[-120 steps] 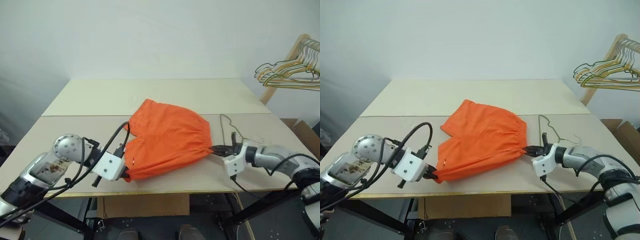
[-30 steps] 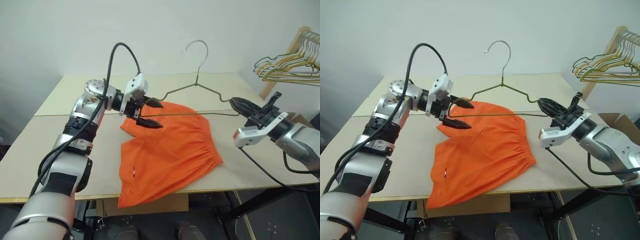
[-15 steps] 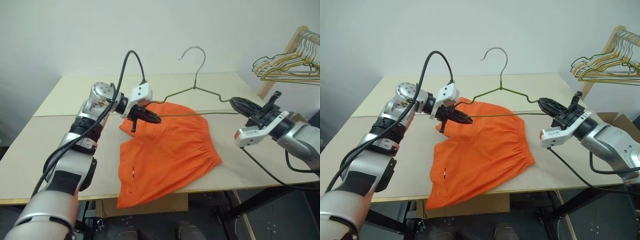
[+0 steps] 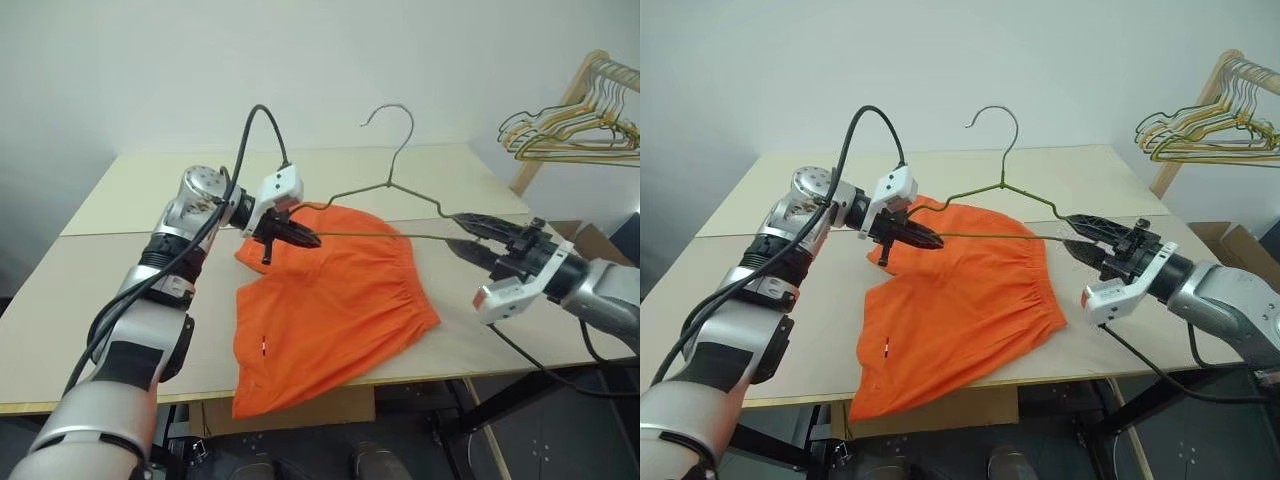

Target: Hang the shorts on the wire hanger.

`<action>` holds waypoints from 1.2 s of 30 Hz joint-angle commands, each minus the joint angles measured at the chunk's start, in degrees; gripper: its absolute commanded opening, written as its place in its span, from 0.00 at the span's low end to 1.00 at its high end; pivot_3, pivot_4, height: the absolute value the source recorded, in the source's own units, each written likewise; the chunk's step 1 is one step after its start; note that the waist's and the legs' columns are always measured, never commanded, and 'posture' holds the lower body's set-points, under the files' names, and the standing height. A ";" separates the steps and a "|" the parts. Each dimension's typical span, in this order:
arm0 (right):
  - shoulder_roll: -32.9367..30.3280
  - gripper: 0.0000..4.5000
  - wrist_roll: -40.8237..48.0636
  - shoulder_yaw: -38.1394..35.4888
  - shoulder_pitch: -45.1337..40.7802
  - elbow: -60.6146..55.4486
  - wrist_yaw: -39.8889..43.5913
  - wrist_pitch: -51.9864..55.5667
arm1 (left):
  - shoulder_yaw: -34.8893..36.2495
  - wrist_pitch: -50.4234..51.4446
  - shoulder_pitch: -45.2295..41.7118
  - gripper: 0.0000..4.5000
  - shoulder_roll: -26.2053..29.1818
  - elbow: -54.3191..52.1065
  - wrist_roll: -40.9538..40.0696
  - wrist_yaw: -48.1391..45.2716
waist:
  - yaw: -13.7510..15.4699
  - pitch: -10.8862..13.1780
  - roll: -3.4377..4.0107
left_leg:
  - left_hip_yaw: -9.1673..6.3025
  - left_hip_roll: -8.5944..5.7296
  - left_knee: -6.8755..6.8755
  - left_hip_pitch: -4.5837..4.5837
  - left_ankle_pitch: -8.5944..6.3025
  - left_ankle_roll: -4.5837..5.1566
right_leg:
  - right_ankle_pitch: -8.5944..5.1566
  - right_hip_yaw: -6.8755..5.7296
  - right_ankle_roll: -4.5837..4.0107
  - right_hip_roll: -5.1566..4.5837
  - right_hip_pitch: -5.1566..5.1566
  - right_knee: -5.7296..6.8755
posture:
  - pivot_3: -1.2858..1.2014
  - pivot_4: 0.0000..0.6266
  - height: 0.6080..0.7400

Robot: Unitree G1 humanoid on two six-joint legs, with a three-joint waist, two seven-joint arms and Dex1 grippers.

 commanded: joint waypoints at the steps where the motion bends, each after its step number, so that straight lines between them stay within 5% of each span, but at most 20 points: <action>1: -2.47 0.84 19.74 -4.69 2.69 -6.71 13.56 11.65 | 0.35 -4.50 -1.37 0.00 0.66 0.52 2.19 2.56 | -0.07 0.01 -0.01 | 0.00 0.00 0.00 0.01 0.00 0.00 | 0.00 0.01 0.00 0.00 0.01 0.00 | 0.50 0.00 1.00; 3: -3.16 0.99 33.49 -5.81 2.97 -12.94 21.42 28.83 | 0.30 -7.80 -0.96 0.00 0.97 0.37 3.15 2.94 | -0.08 0.02 -0.03 | -0.02 0.00 0.00 0.05 0.00 0.00 | 0.02 0.00 -0.01 0.01 0.07 0.02 | 0.51 0.00 1.00; 7: -5.65 1.00 52.17 -3.10 -5.99 -17.19 33.78 57.32 | 1.19 -10.15 -0.77 0.00 1.15 -0.08 2.68 1.62 | -0.04 0.02 -0.01 | -0.05 0.01 0.06 0.09 0.00 0.00 | 0.16 0.03 -0.22 0.01 0.10 0.13 | 0.51 0.00 1.00; 12: -3.82 1.00 48.46 10.21 -21.97 -11.93 45.36 74.21 | 2.42 -9.76 0.12 0.00 1.40 -2.39 0.96 -0.33 | 0.38 0.02 -0.01 | -0.05 0.09 0.08 0.00 0.00 0.00 | -0.06 -0.15 0.08 0.02 -0.04 0.12 | 0.51 0.00 1.00; 17: 3.31 1.00 41.02 19.71 -31.80 -4.20 49.10 80.15 | 3.05 -8.54 1.32 0.00 1.83 -5.33 -0.14 -1.39 | 0.94 0.01 0.00 | 0.00 0.06 0.08 -0.27 0.00 0.00 | 0.03 -0.09 -0.08 0.02 -0.37 0.18 | 0.52 0.00 1.00; 30: 4.91 0.01 40.74 16.25 -32.20 -7.08 55.88 82.64 | 2.71 -9.60 3.24 0.00 2.48 -7.87 0.37 -2.14 | 4.83 0.01 0.04 | -0.06 0.06 0.33 -1.13 0.00 0.04 | 0.16 -0.24 -0.29 0.03 -1.20 0.37 | 0.52 0.00 1.00; 36: 4.28 0.00 42.82 12.77 -29.13 -10.38 57.53 83.90 | 2.87 -13.20 3.46 0.06 2.31 -6.80 -0.68 -5.31 | 4.87 0.01 0.05 | -0.06 0.06 0.83 -1.19 -0.03 0.07 | 0.17 -0.24 -0.23 0.03 -1.15 0.66 | 0.52 0.00 1.00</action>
